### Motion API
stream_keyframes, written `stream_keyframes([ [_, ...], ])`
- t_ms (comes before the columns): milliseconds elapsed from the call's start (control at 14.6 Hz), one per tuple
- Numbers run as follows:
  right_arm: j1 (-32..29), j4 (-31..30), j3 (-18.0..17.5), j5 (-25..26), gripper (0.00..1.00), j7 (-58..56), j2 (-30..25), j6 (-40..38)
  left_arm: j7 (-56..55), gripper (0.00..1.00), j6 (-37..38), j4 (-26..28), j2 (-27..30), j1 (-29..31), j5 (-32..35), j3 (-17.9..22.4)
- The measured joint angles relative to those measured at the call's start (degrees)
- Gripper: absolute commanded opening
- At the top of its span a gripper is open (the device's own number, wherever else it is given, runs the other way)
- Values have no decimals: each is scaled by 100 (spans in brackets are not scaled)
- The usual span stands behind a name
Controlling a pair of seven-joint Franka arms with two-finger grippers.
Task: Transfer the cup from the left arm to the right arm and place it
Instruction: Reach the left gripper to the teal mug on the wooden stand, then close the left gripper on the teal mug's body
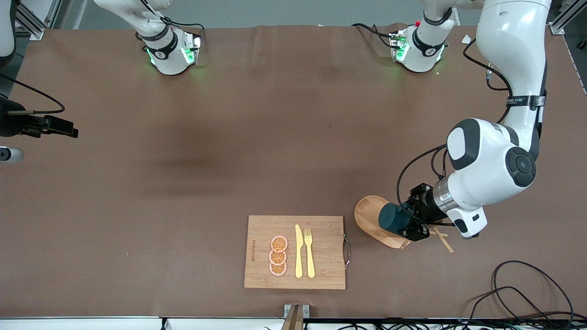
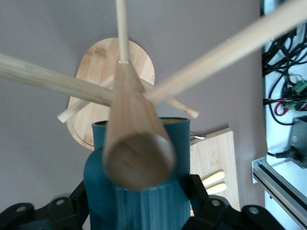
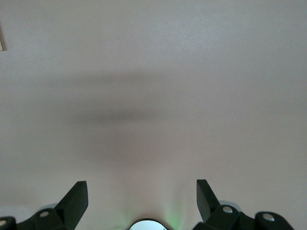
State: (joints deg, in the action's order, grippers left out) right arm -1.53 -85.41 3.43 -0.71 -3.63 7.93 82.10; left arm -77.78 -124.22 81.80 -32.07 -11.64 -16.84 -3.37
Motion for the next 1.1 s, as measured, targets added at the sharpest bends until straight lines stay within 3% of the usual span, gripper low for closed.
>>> stream_keyframes([
  [412, 0, 0, 0, 0, 100, 0, 0, -16, -6, 39, -83, -104, 3, -5, -16, -60],
  [1097, 0, 0, -2, 0, 100, 0, 2, -21, -485, 41, -74, -266, 299, -130, 52, -643],
])
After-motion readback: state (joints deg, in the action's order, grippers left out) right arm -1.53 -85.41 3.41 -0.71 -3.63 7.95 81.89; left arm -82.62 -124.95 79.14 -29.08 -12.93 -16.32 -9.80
